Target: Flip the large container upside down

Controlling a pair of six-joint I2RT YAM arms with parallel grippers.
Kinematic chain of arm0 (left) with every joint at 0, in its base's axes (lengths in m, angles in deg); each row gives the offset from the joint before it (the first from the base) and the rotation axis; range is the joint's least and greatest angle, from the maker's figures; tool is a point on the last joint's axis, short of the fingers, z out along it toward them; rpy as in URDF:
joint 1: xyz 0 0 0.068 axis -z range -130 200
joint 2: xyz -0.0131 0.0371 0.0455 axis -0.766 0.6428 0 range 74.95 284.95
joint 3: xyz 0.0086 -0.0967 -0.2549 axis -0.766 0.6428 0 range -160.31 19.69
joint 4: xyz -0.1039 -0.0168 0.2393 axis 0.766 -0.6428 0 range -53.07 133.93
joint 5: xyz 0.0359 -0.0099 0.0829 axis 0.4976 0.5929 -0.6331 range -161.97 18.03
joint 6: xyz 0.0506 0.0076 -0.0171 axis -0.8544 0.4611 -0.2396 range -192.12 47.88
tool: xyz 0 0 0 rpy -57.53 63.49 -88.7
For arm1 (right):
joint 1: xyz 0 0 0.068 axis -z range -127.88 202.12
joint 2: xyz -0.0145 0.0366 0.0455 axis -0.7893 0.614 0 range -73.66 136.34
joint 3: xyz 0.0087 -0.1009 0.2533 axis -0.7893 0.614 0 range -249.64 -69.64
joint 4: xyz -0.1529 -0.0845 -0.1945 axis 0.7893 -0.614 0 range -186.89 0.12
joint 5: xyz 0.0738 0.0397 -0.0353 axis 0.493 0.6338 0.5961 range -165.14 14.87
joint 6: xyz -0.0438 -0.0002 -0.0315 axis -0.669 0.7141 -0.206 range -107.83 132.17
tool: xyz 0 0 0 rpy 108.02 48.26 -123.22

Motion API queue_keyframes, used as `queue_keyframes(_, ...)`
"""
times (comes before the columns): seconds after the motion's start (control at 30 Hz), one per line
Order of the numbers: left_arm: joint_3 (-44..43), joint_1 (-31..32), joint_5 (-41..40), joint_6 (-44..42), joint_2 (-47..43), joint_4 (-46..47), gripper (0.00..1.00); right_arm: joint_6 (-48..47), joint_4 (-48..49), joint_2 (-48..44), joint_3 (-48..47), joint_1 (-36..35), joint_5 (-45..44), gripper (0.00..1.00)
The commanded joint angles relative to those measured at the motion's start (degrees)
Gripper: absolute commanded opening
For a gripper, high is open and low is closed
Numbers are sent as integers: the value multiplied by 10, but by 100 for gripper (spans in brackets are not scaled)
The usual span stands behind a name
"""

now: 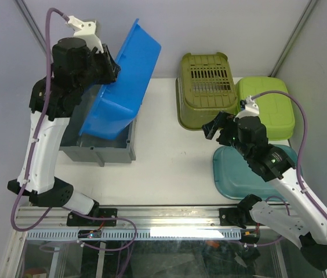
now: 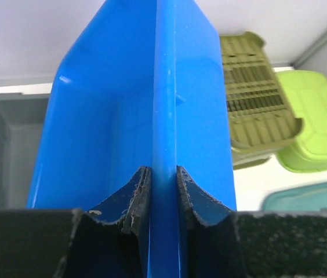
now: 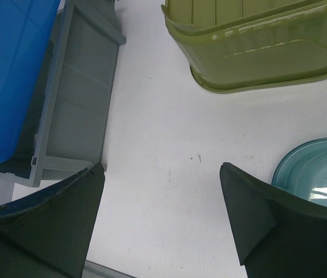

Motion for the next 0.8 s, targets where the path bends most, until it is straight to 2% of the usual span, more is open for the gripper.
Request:
queue_keyframes(0.0, -41, 5, 100, 32, -74, 110, 0, 6, 43, -7, -13, 1, -20, 84)
queue_keyframes(0.13, -40, 5, 139, 63, -92, 147, 0, -2, 32, -22, -35, 1, -42, 84)
queue_keyframes(0.3, -13, 5, 229, 123, -110, 188, 0, -3, 24, -76, -33, 1, -117, 84)
queue_keyframes(0.4, 98, 5, 294, 202, -159, 298, 0, -14, 18, -107, -38, 1, -166, 83)
queue_keyframes(0.53, 293, 5, 359, 310, -223, 489, 0, -35, 27, -143, -44, 1, -227, 83)
queue_keyframes(0.77, 404, 6, 431, 383, -240, 550, 0, -91, 8, -152, -104, 1, -261, 83)
